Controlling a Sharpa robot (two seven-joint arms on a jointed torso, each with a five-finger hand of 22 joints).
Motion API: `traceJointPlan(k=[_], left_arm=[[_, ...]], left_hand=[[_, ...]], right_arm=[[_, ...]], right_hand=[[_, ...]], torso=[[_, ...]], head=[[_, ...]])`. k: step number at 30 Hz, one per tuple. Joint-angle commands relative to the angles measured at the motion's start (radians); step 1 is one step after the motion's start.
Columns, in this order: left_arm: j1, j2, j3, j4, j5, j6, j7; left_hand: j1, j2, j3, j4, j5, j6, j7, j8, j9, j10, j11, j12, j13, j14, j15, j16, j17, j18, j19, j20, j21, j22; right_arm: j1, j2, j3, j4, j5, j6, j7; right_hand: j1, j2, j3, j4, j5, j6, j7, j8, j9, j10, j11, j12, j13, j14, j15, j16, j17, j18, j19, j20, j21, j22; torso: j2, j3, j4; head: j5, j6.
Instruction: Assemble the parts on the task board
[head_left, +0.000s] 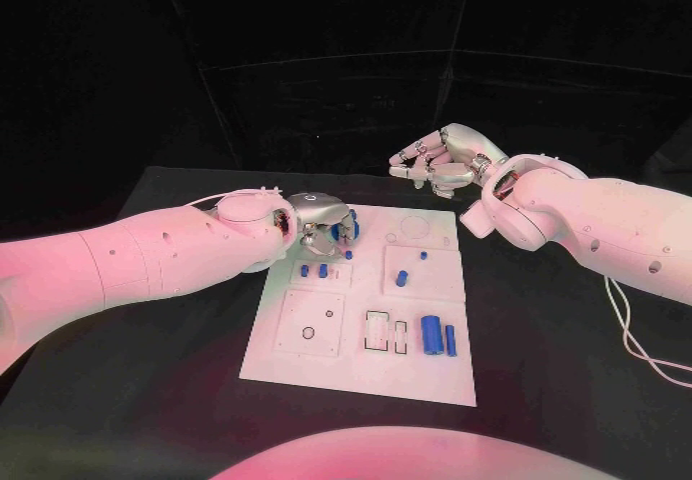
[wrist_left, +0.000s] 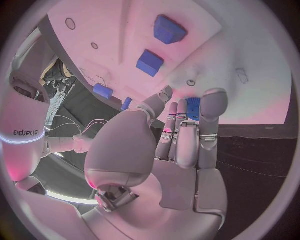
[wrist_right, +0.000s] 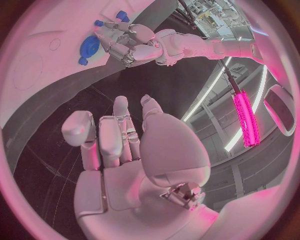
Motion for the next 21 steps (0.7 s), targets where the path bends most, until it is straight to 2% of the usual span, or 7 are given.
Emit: traceJointPlan(k=[1,14,21], left_arm=[[0.001,0.007,0.001,-0.001,-0.028,0.013,-0.016],[0.001,0.022,0.001,-0.001,-0.032,0.035,-0.028],[0.001,0.03,0.001,-0.002,-0.032,0.058,-0.04]], left_hand=[[-0.003,0.006,0.008,-0.001,0.0,0.009,0.0,-0.007,-0.002,0.01,0.0,-0.005,-0.003,0.022,-0.006,0.006,0.0,-0.012,0.005,-0.001,0.006,0.003],[-0.008,-0.003,0.009,0.001,0.0,0.012,0.0,-0.016,-0.011,0.016,0.0,-0.017,-0.014,0.024,-0.007,0.007,-0.003,-0.016,0.012,-0.002,0.03,0.027],[-0.006,-0.005,0.011,0.001,0.0,0.011,0.0,-0.02,-0.014,0.016,0.001,-0.021,-0.017,0.025,-0.006,0.009,-0.002,-0.017,0.014,-0.002,0.038,0.035]], right_arm=[[0.002,0.002,0.001,0.001,-0.002,-0.004,0.009],[0.002,0.003,0.001,0.0,-0.002,-0.004,0.009],[0.002,0.005,0.001,-0.001,-0.002,-0.003,0.01]], right_hand=[[0.003,0.007,-0.004,0.0,0.005,-0.007,0.0,0.004,0.001,-0.007,0.0,-0.005,-0.002,0.015,0.005,-0.003,0.0,0.008,-0.005,0.0,-0.004,-0.001],[0.004,0.007,-0.004,0.0,0.005,-0.006,0.0,0.005,0.001,-0.007,0.0,-0.006,-0.002,0.015,0.005,-0.003,-0.001,0.008,-0.005,0.0,-0.005,-0.003],[0.004,0.007,-0.004,0.0,0.005,-0.006,0.0,0.005,0.001,-0.007,0.0,-0.006,-0.002,0.015,0.005,-0.003,-0.001,0.008,-0.005,0.0,-0.005,-0.003]], torso=[[0.0,0.0006,0.0011],[-0.001,-0.0001,0.0025],[-0.001,0.0002,0.0013]], head=[[0.001,-0.003],[0.007,-0.005],[0.007,-0.007]])
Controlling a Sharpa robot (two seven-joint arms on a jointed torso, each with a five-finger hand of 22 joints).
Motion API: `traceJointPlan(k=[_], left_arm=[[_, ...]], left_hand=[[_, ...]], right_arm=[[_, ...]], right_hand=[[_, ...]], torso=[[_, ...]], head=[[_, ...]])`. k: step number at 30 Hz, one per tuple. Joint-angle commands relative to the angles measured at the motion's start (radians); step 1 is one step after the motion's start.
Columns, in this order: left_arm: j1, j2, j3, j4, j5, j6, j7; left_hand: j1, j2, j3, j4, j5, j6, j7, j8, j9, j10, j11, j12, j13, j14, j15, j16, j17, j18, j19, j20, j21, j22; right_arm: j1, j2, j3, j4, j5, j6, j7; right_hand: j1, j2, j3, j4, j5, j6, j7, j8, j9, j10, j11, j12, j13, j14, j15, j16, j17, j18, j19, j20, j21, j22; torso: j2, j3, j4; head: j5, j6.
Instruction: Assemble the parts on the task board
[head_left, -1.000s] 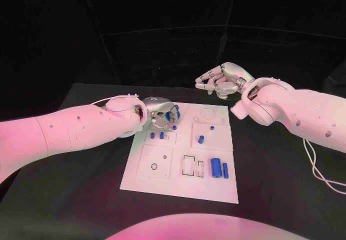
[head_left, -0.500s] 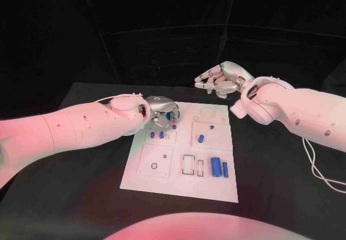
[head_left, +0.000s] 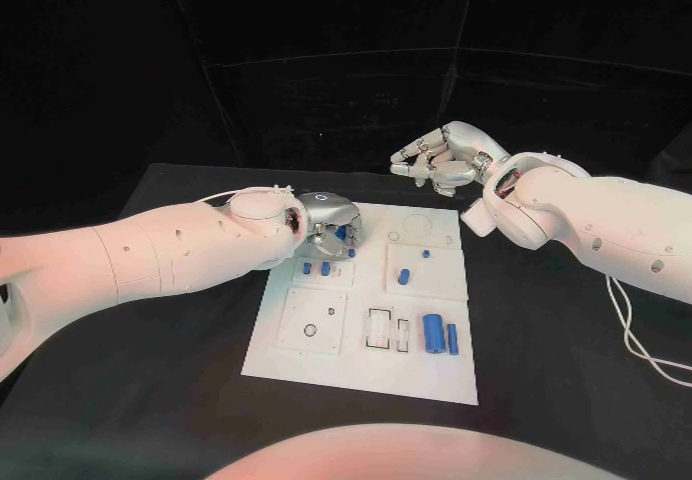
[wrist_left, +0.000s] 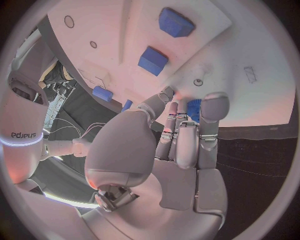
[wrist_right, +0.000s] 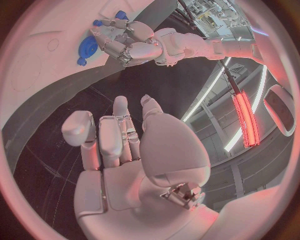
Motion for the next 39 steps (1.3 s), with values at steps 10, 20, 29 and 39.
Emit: traceJointPlan(k=[10,20,29,39], left_arm=[[0.001,0.012,0.001,-0.002,-0.008,0.057,-0.024],[0.001,0.014,0.001,-0.003,-0.008,0.066,-0.023],[0.001,0.016,0.001,-0.007,-0.008,0.069,-0.025],[0.001,0.017,0.001,-0.005,-0.008,0.06,-0.006]], left_hand=[[-0.001,-0.002,0.011,0.0,0.0,0.009,-0.002,-0.007,-0.005,0.015,0.0,-0.009,-0.005,0.022,-0.003,0.006,-0.001,-0.02,0.011,-0.003,0.02,0.02],[0.002,-0.002,0.014,-0.001,0.0,0.011,-0.003,-0.01,-0.007,0.02,-0.002,-0.011,-0.007,0.023,-0.004,0.006,-0.001,-0.022,0.012,-0.004,0.03,0.029],[0.012,0.021,0.039,0.003,0.0,0.039,-0.007,-0.011,-0.014,0.062,-0.013,-0.011,-0.012,0.024,-0.013,0.009,-0.002,-0.026,0.017,-0.009,0.061,0.062],[0.012,0.036,0.065,0.011,0.0,0.098,-0.017,-0.002,-0.014,0.122,-0.029,-0.024,-0.014,0.027,-0.026,0.013,-0.003,-0.031,0.021,-0.021,0.095,0.099]], right_arm=[[0.002,0.002,0.001,0.0,-0.001,-0.002,0.01],[0.002,0.003,0.001,-0.001,-0.001,-0.002,0.01],[0.002,0.003,0.001,-0.001,-0.001,-0.001,0.01],[0.002,0.005,0.001,-0.003,-0.001,-0.001,0.01]], right_hand=[[0.004,0.008,-0.004,0.0,0.002,-0.006,0.0,0.005,0.001,-0.006,-0.001,-0.006,-0.002,0.015,0.005,-0.003,-0.001,0.008,-0.006,0.0,-0.006,-0.003],[0.004,0.008,-0.004,0.0,0.002,-0.006,0.0,0.005,0.001,-0.006,-0.001,-0.006,-0.002,0.015,0.005,-0.003,-0.001,0.008,-0.006,0.0,-0.006,-0.003],[0.004,0.008,-0.004,0.0,0.002,-0.006,0.0,0.005,0.001,-0.006,-0.001,-0.006,-0.002,0.015,0.005,-0.003,-0.001,0.008,-0.006,0.0,-0.006,-0.003],[0.005,0.009,-0.004,0.0,0.003,-0.005,0.0,0.005,0.002,-0.007,-0.001,-0.007,-0.003,0.015,0.005,-0.004,0.0,0.008,-0.006,0.0,-0.006,-0.002]], torso=[[-0.001,0.0005,-0.0009],[-0.001,0.0003,-0.0002],[0.0,-0.0003,-0.0002],[-0.001,0.0002,-0.0003]], head=[[-0.001,-0.003],[-0.002,-0.002],[-0.002,-0.002],[-0.003,-0.003]])
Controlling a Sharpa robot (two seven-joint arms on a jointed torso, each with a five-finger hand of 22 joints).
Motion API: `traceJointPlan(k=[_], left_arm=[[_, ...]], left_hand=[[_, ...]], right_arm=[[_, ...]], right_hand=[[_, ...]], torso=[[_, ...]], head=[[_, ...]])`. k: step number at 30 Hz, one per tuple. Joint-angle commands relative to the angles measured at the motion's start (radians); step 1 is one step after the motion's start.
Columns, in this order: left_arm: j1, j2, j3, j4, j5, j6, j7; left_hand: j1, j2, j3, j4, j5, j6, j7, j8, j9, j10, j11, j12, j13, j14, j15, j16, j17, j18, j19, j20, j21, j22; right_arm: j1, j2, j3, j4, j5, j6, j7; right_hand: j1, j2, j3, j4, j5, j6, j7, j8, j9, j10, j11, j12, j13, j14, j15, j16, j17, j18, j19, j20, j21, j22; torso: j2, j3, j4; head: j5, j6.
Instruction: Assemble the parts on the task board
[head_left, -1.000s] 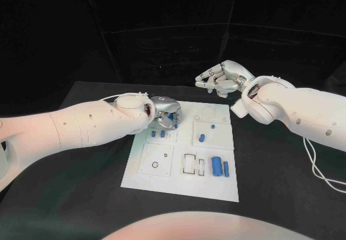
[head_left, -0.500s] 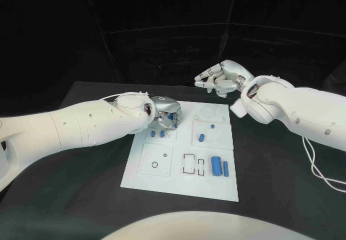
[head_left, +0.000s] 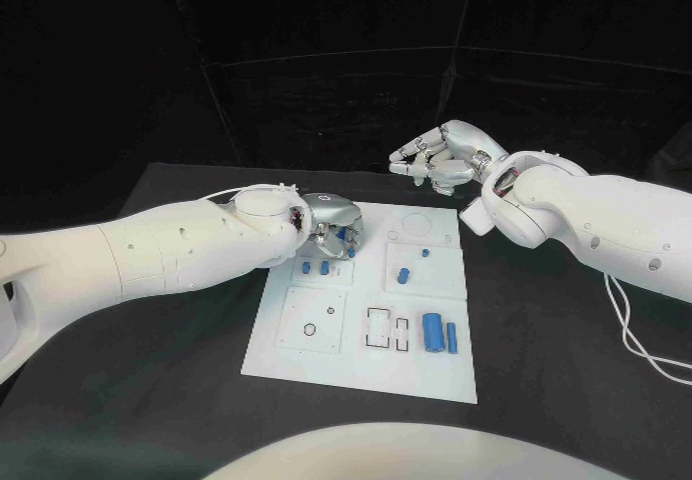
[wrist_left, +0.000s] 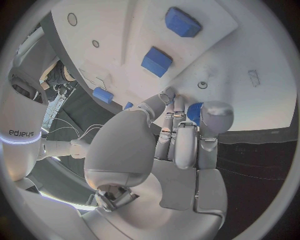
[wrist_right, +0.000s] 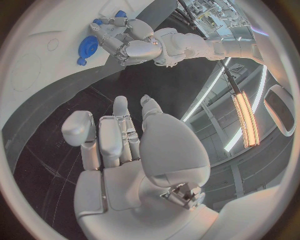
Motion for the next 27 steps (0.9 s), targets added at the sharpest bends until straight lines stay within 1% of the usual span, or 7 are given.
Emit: traceJointPlan(k=[1,8,13,16,18,24,27], left_arm=[[-0.002,0.001,-0.001,0.001,-0.006,0.006,0.012],[-0.002,-0.008,-0.001,0.005,0.007,-0.052,0.016],[-0.001,-0.024,0.001,0.017,0.029,-0.085,0.01],[-0.001,-0.033,0.004,0.026,0.042,-0.099,0.007],[-0.001,-0.04,0.009,0.033,0.05,-0.107,0.005],[0.0,-0.065,0.037,0.057,0.08,-0.121,0.0],[0.0,-0.065,0.037,0.057,0.08,-0.121,0.0]], left_hand=[[-0.003,0.009,0.009,0.002,0.0,0.014,0.0,0.006,0.001,0.012,0.001,-0.009,0.0,0.024,-0.008,0.006,0.0,-0.016,0.004,-0.004,0.01,0.006],[-0.019,-0.002,0.003,0.009,-0.009,0.014,0.001,-0.003,-0.004,0.019,0.004,-0.027,-0.002,0.025,-0.007,0.007,-0.001,-0.018,0.004,-0.005,0.016,0.014],[-0.02,-0.005,0.003,0.01,-0.009,0.011,0.003,-0.009,-0.007,0.019,0.006,-0.034,-0.003,0.026,-0.006,0.008,-0.001,-0.019,0.004,-0.005,0.018,0.017],[-0.021,-0.005,0.003,0.011,-0.01,0.01,0.004,-0.01,-0.008,0.019,0.007,-0.037,-0.003,0.026,-0.006,0.008,0.0,-0.019,0.004,-0.005,0.019,0.018],[-0.021,-0.006,0.003,0.011,-0.01,0.01,0.005,-0.01,-0.008,0.019,0.007,-0.037,-0.003,0.026,-0.006,0.008,0.0,-0.019,0.004,-0.005,0.019,0.018],[-0.024,-0.008,0.002,0.013,-0.01,0.011,0.006,-0.012,-0.009,0.02,0.008,-0.041,-0.003,0.027,-0.005,0.009,0.001,-0.02,0.005,-0.004,0.022,0.021],[-0.024,-0.008,0.002,0.013,-0.01,0.011,0.006,-0.012,-0.009,0.02,0.008,-0.041,-0.003,0.027,-0.005,0.009,0.001,-0.02,0.005,-0.004,0.022,0.021]], right_arm=[[0.002,0.002,0.001,-0.001,-0.001,-0.001,0.01],[0.002,0.002,0.001,-0.003,-0.001,-0.002,0.01],[0.002,0.003,0.001,-0.003,-0.001,-0.002,0.01],[0.002,0.003,0.001,-0.004,-0.001,-0.002,0.01],[0.002,0.002,0.001,-0.004,-0.001,-0.002,0.01],[0.002,0.001,0.001,-0.005,-0.001,-0.001,0.01],[0.002,0.001,0.001,-0.005,-0.001,-0.001,0.01]], right_hand=[[0.001,0.005,-0.004,0.0,0.003,-0.005,0.0,0.005,0.002,-0.007,-0.001,-0.007,-0.001,0.015,0.005,-0.004,0.0,0.008,-0.006,0.0,-0.006,-0.001],[0.002,0.008,-0.003,0.001,0.003,-0.004,0.0,0.006,0.002,-0.007,-0.001,-0.007,-0.002,0.015,0.005,-0.004,0.0,0.008,-0.007,0.0,-0.006,-0.001],[0.002,0.008,-0.003,0.001,0.003,-0.004,0.0,0.006,0.002,-0.007,-0.001,-0.007,-0.002,0.015,0.005,-0.004,0.0,0.008,-0.007,0.0,-0.006,-0.001],[0.002,0.008,-0.003,0.001,0.003,-0.004,0.0,0.006,0.002,-0.007,-0.001,-0.007,-0.002,0.015,0.005,-0.004,0.0,0.008,-0.007,0.0,-0.006,-0.001],[0.002,0.008,-0.003,0.001,0.003,-0.004,0.0,0.006,0.002,-0.007,-0.001,-0.007,-0.002,0.015,0.005,-0.004,0.0,0.008,-0.007,0.0,-0.006,-0.001],[0.002,0.008,-0.003,0.001,0.003,-0.004,0.0,0.006,0.002,-0.007,-0.001,-0.007,-0.002,0.015,0.005,-0.004,0.0,0.008,-0.007,0.0,-0.006,-0.001],[0.002,0.008,-0.003,0.001,0.003,-0.004,0.0,0.006,0.002,-0.007,-0.001,-0.007,-0.002,0.015,0.005,-0.004,0.0,0.008,-0.007,0.0,-0.006,-0.001]], torso=[[0.0,0.0003,-0.0001],[0.0,-0.0006,0.0001],[0.001,0.0015,-0.0018],[0.0,0.0002,-0.001],[0.0,-0.0016,0.0004],[-0.001,-0.0008,0.0018],[-0.001,-0.0008,0.0018]], head=[[0.0,-0.001],[-0.003,0.001],[0.0,0.003],[-0.002,0.003],[-0.003,0.004],[-0.002,0.006],[-0.002,0.006]])
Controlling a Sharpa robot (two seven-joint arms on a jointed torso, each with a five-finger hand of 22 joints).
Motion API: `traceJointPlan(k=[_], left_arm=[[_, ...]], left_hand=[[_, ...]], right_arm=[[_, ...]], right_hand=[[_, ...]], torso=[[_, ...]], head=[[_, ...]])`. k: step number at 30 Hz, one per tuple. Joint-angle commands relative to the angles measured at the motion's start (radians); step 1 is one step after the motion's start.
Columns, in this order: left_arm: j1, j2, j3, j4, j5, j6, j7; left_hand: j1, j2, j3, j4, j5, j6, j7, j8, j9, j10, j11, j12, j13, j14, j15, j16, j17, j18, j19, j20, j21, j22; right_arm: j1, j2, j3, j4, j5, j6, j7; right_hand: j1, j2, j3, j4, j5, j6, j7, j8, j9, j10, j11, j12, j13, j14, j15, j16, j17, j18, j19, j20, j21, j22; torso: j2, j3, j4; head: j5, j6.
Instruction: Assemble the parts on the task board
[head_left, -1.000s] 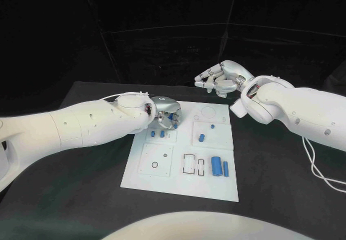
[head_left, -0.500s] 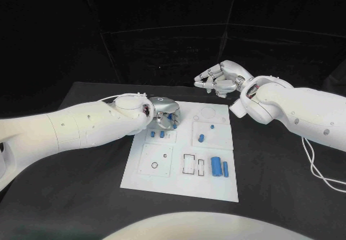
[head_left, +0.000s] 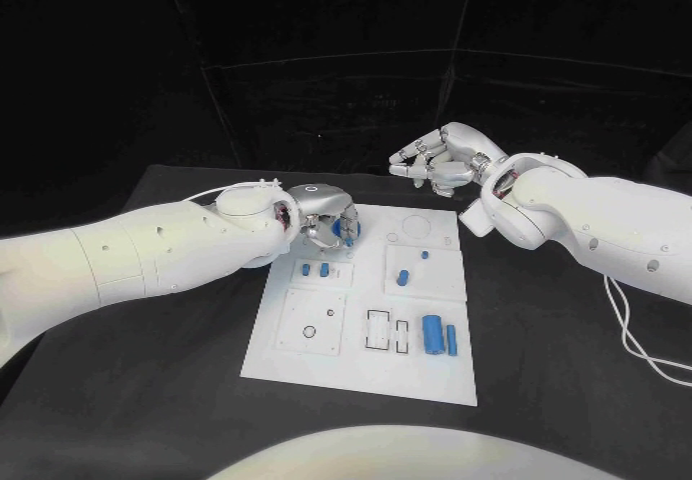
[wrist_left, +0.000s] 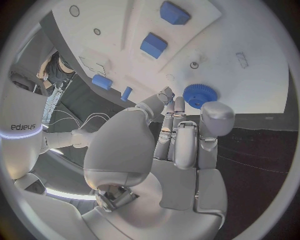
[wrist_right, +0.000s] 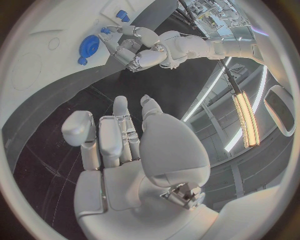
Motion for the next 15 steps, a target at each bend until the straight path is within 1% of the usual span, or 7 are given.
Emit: traceJointPlan(k=[1,9,10,11,13,15], left_arm=[[0.0,0.001,0.0,0.004,0.031,-0.027,-0.003],[0.0,0.001,0.0,0.004,0.031,-0.027,-0.003],[0.001,-0.004,0.001,0.006,0.033,-0.024,-0.004],[0.002,-0.026,0.007,0.015,0.043,-0.008,-0.009],[0.004,-0.057,0.014,0.027,0.056,0.015,-0.015],[0.004,-0.072,0.017,0.032,0.062,0.029,-0.018]], left_hand=[[-0.009,-0.003,0.0,0.006,-0.004,0.001,0.007,-0.005,0.0,0.004,-0.001,-0.004,0.0,0.03,-0.001,0.004,0.001,-0.02,0.005,-0.004,0.003,0.001],[-0.009,-0.003,0.0,0.006,-0.004,0.001,0.007,-0.005,0.0,0.004,-0.001,-0.004,0.0,0.03,-0.001,0.004,0.001,-0.02,0.005,-0.004,0.003,0.001],[-0.021,-0.009,-0.006,0.014,-0.004,0.003,0.007,-0.009,-0.003,0.008,0.001,-0.011,0.001,0.031,0.0,0.005,0.001,-0.021,0.006,-0.003,0.007,0.005],[-0.021,-0.009,-0.006,0.014,-0.004,0.003,0.007,-0.009,-0.003,0.008,0.001,-0.011,0.001,0.031,0.0,0.005,0.001,-0.021,0.006,-0.003,0.007,0.005],[-0.021,-0.009,-0.006,0.015,-0.004,0.003,0.007,-0.009,-0.003,0.009,0.0,-0.012,0.001,0.031,0.0,0.005,0.0,-0.021,0.006,-0.003,0.007,0.005],[-0.022,-0.01,-0.007,0.015,-0.004,0.003,0.006,-0.009,-0.003,0.009,0.0,-0.013,0.001,0.031,0.001,0.004,-0.001,-0.021,0.006,-0.003,0.007,0.005]], right_arm=[[0.002,0.0,0.001,0.001,-0.001,-0.001,0.01],[0.002,0.0,0.001,0.001,-0.001,-0.001,0.01],[0.002,0.0,0.001,0.001,-0.001,-0.001,0.009],[0.002,-0.001,0.001,0.001,-0.001,-0.001,0.009],[0.002,-0.002,0.001,0.001,-0.001,-0.001,0.008],[0.002,-0.002,0.001,0.001,-0.001,-0.001,0.008]], right_hand=[[0.002,0.008,-0.003,0.001,0.003,-0.004,0.0,0.006,0.001,-0.007,-0.001,-0.003,-0.001,0.015,0.005,-0.004,0.0,0.008,-0.007,0.0,-0.006,-0.001],[0.002,0.008,-0.003,0.001,0.003,-0.004,0.0,0.006,0.001,-0.007,-0.001,-0.003,-0.001,0.015,0.005,-0.004,0.0,0.008,-0.007,0.0,-0.006,-0.001],[0.002,0.008,-0.003,0.001,0.003,-0.004,0.0,0.006,0.001,-0.007,-0.001,-0.003,-0.001,0.015,0.005,-0.004,0.0,0.008,-0.007,0.0,-0.006,-0.001],[0.002,0.008,-0.003,0.001,0.003,-0.004,0.0,0.006,0.001,-0.007,-0.001,-0.003,-0.001,0.015,0.005,-0.004,0.0,0.008,-0.007,0.0,-0.006,-0.001],[0.002,0.008,-0.003,0.001,0.003,-0.004,0.0,0.006,0.001,-0.007,-0.001,-0.003,-0.001,0.015,0.005,-0.004,0.0,0.008,-0.007,0.0,-0.006,-0.001],[0.002,0.008,-0.003,0.001,0.003,-0.004,0.0,0.006,0.001,-0.007,-0.001,-0.003,-0.001,0.015,0.005,-0.004,0.0,0.008,-0.007,0.0,-0.006,-0.001]], torso=[[0.0,0.0,0.0009],[0.0,0.0,0.0009],[0.0,0.0003,-0.0007],[0.0,0.0002,-0.0005],[0.0,0.0002,-0.0009],[0.001,0.0002,-0.0012]], head=[[0.0,0.0],[0.0,0.0],[0.003,0.003],[0.003,0.003],[0.003,0.003],[0.004,0.003]])
